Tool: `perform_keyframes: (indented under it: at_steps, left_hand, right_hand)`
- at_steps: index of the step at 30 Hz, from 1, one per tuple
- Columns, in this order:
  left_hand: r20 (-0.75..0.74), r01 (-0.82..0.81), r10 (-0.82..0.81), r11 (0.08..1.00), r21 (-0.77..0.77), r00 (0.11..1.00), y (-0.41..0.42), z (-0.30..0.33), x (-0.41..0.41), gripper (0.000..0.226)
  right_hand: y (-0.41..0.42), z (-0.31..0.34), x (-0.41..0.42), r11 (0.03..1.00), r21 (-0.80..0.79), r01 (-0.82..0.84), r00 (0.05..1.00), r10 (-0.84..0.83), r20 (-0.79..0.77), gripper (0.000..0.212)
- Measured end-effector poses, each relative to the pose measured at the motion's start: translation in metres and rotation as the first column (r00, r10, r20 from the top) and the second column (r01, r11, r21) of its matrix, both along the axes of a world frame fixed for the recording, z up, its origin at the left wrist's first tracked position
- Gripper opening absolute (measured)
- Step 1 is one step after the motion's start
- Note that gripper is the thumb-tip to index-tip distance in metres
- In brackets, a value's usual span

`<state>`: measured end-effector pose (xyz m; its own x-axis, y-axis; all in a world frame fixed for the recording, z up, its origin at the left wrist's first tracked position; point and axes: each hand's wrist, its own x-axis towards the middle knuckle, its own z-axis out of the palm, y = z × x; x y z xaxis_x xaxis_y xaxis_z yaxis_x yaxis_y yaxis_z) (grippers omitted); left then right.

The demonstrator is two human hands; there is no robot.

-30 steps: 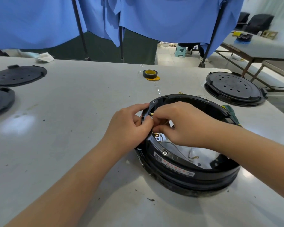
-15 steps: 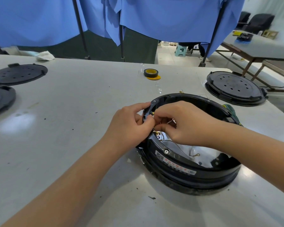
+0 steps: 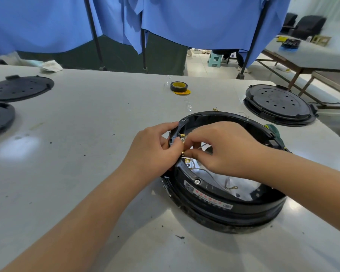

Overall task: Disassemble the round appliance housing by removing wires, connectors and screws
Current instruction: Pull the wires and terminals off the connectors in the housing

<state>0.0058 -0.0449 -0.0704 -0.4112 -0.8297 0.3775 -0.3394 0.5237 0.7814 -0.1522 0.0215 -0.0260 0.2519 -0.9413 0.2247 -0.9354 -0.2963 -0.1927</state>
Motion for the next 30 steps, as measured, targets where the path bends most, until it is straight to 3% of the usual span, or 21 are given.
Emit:
perform_keyframes:
  at_steps: [5,9,14,22,30]
  left_hand:
    - [-0.006,-0.006,0.006,1.0,0.008,1.0,0.001,0.0,0.0,0.035]
    - [-0.01,-0.012,0.012,1.0,0.018,1.0,0.001,-0.001,0.0,0.035]
    - [0.003,-0.023,0.023,1.0,0.016,1.0,0.002,0.0,0.0,0.035]
    - [0.014,-0.012,0.012,1.0,-0.007,1.0,0.001,0.001,0.001,0.036]
    - [-0.012,-0.009,0.009,1.0,0.005,1.0,0.001,0.001,0.0,0.033]
  right_hand:
    - [0.002,-0.001,-0.001,1.0,0.02,-0.015,0.999,0.016,-0.04,0.014]
    - [0.005,-0.005,-0.002,0.988,0.152,-0.014,0.987,-0.011,0.16,0.011]
    - [0.002,-0.009,0.003,0.998,0.07,-0.011,0.957,-0.01,0.289,0.006]
    - [-0.003,-0.008,0.005,0.996,-0.016,-0.084,0.982,0.086,0.166,0.011]
    - [0.0,-0.014,0.01,1.0,0.002,-0.015,0.977,0.014,0.211,0.01]
